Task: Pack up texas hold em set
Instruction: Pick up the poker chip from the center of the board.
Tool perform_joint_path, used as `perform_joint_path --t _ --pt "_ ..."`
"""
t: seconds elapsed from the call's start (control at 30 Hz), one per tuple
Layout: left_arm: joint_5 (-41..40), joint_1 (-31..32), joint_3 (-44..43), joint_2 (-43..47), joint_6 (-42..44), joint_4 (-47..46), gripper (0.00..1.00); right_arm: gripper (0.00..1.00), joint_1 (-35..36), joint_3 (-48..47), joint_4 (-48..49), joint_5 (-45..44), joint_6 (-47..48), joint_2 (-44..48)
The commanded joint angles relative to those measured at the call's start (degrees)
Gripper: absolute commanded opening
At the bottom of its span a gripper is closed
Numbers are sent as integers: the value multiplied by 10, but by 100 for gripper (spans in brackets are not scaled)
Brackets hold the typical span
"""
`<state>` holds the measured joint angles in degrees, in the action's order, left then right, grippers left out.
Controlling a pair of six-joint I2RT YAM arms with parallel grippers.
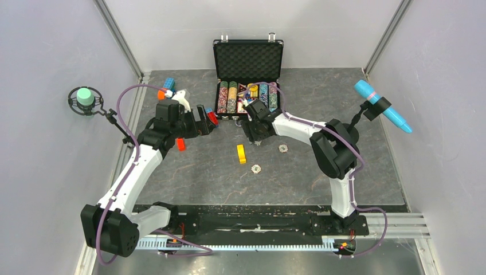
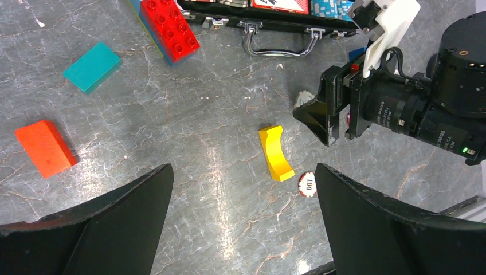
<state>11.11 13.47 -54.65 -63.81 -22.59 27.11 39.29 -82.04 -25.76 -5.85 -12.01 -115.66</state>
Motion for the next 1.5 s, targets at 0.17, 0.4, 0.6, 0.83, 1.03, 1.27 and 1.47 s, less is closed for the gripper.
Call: perform_joint_path --t 0.17,0.4,0.6,0.83,1.03,1.27,1.47 --pt "15 -4 2 0 23 -20 100 66 9 -38 -28 -18 13 -20" --pt "15 -4 2 2 23 -19 100 59 10 -42 -38 -20 16 -26" --pt "14 -4 2 2 23 -19 100 59 13 -42 -45 -21 21 -32" --pt "14 -4 3 2 23 -19 100 57 17 -42 -53 -22 26 -43" --pt "13 -4 3 3 24 -20 100 57 17 -40 -54 -23 27 -46" --pt "12 -4 3 4 24 -19 100 53 17 -40 -60 -26 27 -55" --pt "12 -4 3 1 24 -20 100 38 17 -37 -63 -33 32 -59"
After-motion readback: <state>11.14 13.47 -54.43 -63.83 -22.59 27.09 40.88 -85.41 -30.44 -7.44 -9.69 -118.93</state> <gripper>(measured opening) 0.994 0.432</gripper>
